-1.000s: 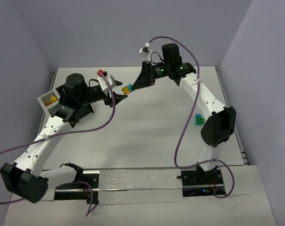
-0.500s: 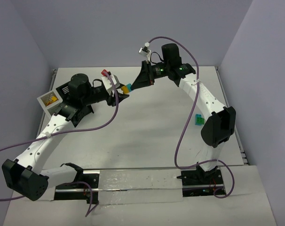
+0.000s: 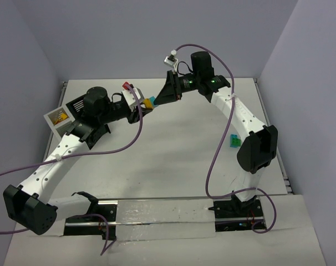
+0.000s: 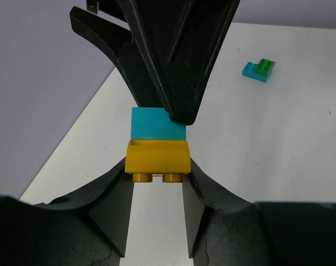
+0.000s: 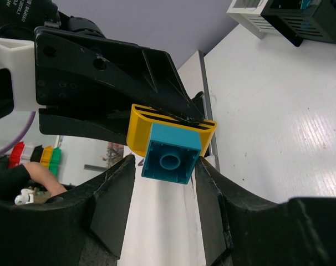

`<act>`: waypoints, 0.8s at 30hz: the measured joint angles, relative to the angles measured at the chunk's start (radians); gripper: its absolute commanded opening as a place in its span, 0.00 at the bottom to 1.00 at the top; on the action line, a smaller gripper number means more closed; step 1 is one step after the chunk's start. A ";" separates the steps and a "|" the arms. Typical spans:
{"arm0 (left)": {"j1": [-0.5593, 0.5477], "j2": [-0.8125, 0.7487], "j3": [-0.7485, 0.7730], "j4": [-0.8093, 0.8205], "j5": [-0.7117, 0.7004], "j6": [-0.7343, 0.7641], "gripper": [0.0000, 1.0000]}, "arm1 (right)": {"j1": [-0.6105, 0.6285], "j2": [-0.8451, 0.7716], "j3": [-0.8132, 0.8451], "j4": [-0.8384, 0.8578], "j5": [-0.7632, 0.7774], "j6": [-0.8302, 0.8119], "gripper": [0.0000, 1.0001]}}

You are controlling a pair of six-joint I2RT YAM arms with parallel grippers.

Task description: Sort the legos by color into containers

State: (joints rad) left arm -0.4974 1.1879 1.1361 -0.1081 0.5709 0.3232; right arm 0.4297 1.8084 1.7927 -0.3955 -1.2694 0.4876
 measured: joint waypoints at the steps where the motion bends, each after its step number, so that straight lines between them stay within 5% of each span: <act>1: -0.002 0.000 0.000 0.000 -0.004 0.002 0.05 | 0.000 0.000 0.000 0.002 0.000 0.002 0.55; 16: -0.066 0.000 0.009 0.000 -0.115 0.124 0.00 | -0.005 0.003 -0.015 0.070 -0.005 0.074 0.31; 19: -0.081 0.000 0.009 -0.001 -0.149 0.156 0.00 | -0.008 0.005 -0.019 0.094 -0.008 0.086 0.19; 21: -0.087 0.000 0.009 0.000 -0.170 0.170 0.00 | -0.009 0.008 -0.021 0.110 -0.010 0.094 0.01; 24: -0.093 0.000 0.009 -0.004 -0.190 0.182 0.00 | -0.010 0.009 -0.029 0.132 -0.012 0.101 0.00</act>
State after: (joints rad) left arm -0.5907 1.1877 1.1454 -0.1118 0.3811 0.5048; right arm 0.4201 1.8173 1.7636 -0.2639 -1.2813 0.5889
